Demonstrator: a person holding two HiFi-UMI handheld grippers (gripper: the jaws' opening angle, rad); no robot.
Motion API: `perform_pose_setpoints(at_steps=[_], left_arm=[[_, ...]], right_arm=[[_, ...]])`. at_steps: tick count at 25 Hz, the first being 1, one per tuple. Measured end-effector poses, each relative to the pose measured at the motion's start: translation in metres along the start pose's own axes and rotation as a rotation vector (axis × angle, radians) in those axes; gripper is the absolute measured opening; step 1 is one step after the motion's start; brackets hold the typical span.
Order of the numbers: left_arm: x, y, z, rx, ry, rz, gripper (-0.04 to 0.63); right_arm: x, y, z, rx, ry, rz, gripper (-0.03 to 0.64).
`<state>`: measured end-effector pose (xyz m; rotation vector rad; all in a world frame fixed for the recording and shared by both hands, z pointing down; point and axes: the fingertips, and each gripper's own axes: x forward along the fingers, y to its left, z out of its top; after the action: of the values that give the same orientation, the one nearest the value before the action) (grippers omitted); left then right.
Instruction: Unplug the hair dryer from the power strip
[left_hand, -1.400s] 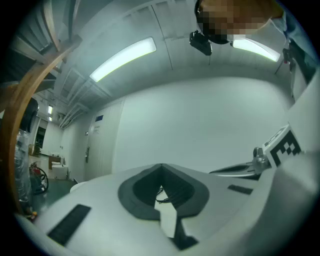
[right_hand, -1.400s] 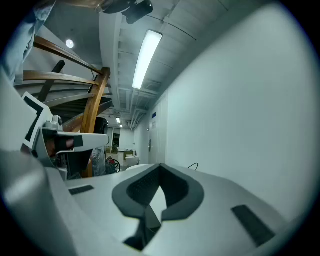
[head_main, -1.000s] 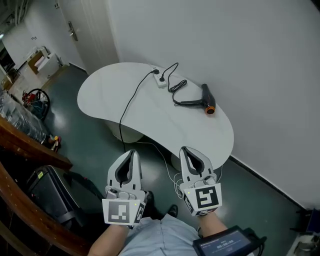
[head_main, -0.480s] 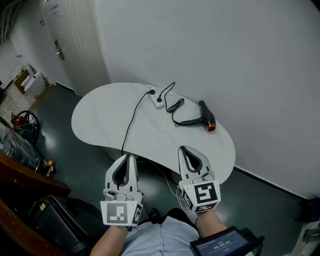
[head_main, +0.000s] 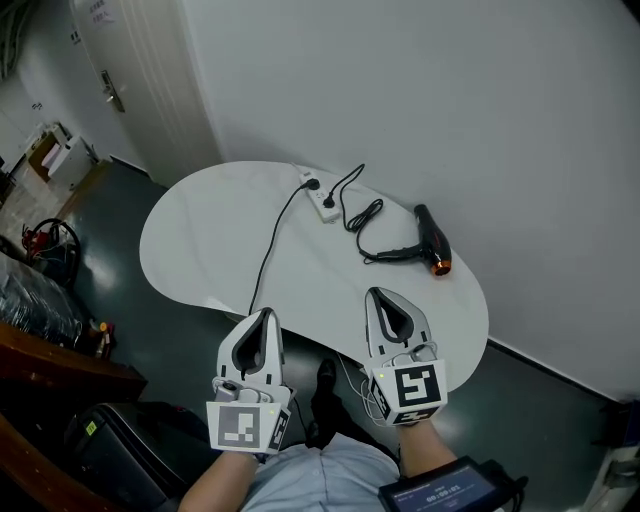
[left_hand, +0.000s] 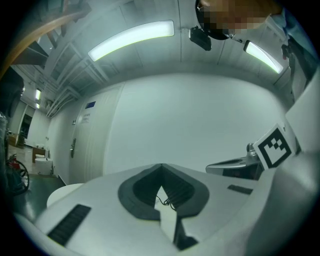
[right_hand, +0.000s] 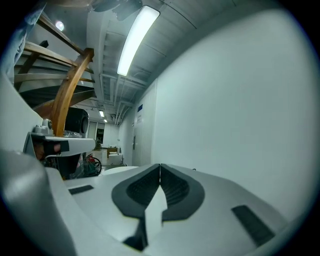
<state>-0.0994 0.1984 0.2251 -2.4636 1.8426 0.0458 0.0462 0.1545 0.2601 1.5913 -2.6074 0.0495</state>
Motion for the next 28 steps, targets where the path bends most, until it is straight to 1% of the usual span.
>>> perform_pose_setpoints(at_steps=[4,8,12,15,19,24,25,28], left_arm=[[0.043,0.018,-0.009,0.007,0.011,0.005,-0.002],[0.089,0.034,-0.008,0.022,0.017,0.008,-0.002],[0.133,0.048,0.002,0.05,0.005,0.009,-0.002],[0.156,0.057,0.01,0.063,-0.002,0.02,-0.002],[0.179,0.072,0.016,0.059,-0.001,0.042,-0.002],[0.209,0.091,0.013,0.07,0.011,0.055,-0.002],[0.214,0.094,0.012,0.065,0.013,0.055,-0.002],[0.229,0.098,0.008,0.016,0.018,0.051,-0.002]], right_arm=[[0.045,-0.015,-0.001,-0.006,-0.005,0.007,0.002],[0.09,-0.034,-0.001,0.006,0.006,0.018,0.002],[0.124,-0.049,0.015,0.012,-0.017,0.035,0.002],[0.138,-0.055,0.025,0.009,-0.031,0.045,0.002],[0.15,-0.064,0.033,0.015,-0.035,0.044,0.002],[0.169,-0.077,0.026,0.025,-0.016,0.027,0.002],[0.172,-0.08,0.024,0.028,-0.01,0.021,0.002],[0.184,-0.085,0.017,0.034,0.004,0.006,0.002]])
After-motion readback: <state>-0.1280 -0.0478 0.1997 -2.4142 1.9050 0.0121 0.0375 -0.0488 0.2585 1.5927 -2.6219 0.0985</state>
